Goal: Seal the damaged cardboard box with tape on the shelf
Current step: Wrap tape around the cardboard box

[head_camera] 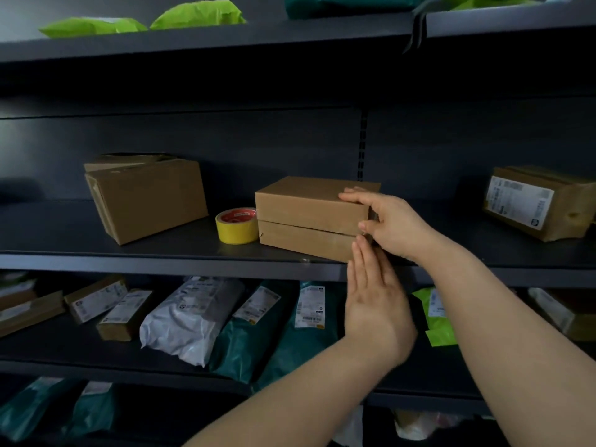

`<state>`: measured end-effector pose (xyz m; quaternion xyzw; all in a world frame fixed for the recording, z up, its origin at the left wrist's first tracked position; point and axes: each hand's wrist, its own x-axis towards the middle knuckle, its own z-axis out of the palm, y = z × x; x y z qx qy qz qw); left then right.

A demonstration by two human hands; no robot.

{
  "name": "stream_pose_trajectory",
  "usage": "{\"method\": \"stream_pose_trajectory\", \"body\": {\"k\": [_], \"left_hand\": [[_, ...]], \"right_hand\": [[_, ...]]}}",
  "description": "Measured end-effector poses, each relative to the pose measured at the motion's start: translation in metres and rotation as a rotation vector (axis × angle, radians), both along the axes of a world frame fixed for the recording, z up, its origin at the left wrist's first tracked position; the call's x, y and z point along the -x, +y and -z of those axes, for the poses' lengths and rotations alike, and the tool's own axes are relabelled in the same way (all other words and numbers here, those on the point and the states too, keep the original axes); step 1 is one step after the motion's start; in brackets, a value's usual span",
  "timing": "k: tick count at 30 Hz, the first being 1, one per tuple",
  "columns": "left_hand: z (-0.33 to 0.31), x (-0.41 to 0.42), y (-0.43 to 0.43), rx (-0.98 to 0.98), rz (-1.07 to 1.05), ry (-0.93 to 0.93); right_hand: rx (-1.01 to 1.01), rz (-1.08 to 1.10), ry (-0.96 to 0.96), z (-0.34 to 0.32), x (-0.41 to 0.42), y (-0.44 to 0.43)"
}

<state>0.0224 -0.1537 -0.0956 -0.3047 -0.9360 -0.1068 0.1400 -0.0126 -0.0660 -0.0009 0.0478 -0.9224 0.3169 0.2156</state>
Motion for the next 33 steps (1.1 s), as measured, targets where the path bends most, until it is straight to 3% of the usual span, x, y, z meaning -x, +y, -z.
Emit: {"method": "stream_pose_trajectory", "body": {"k": [4,8,11,13,16,18,20,22,25,28,33], "left_hand": [[0.004,0.029,-0.038,0.032,0.198,0.297],[0.004,0.053,-0.053,0.416,0.279,0.435],[-0.005,0.064,-0.067,0.393,0.541,0.497],[-0.017,0.075,-0.084,0.211,0.678,0.544],[-0.052,0.096,-0.104,-0.314,0.23,0.508],[-0.071,0.116,-0.118,-0.463,-0.084,0.334],[-0.084,0.141,-0.137,-0.508,-0.222,0.035],[-0.09,0.163,-0.159,-0.379,-0.298,-0.158],[-0.088,0.172,-0.178,-0.078,-0.193,-0.282],[-0.085,0.18,-0.183,0.051,-0.084,-0.259],[-0.084,0.189,-0.191,0.188,-0.043,-0.104]], "right_hand": [[0.138,-0.048,-0.091,-0.008,0.001,0.004],[0.163,-0.037,-0.067,-0.008,-0.001,0.003],[0.074,-0.039,-0.041,-0.003,-0.005,0.003],[-0.129,-0.033,-0.021,0.006,-0.006,0.003],[-0.21,-0.034,0.033,0.015,-0.003,0.006],[-0.164,-0.042,0.046,0.013,-0.001,0.009],[-0.156,-0.012,0.009,0.008,-0.001,0.009],[-0.221,0.086,-0.026,0.003,-0.001,0.003],[-0.403,0.253,0.016,-0.009,-0.001,-0.025],[-0.494,0.213,0.128,-0.019,0.011,-0.074],[-0.56,0.123,-0.066,-0.014,0.054,-0.139]]}}
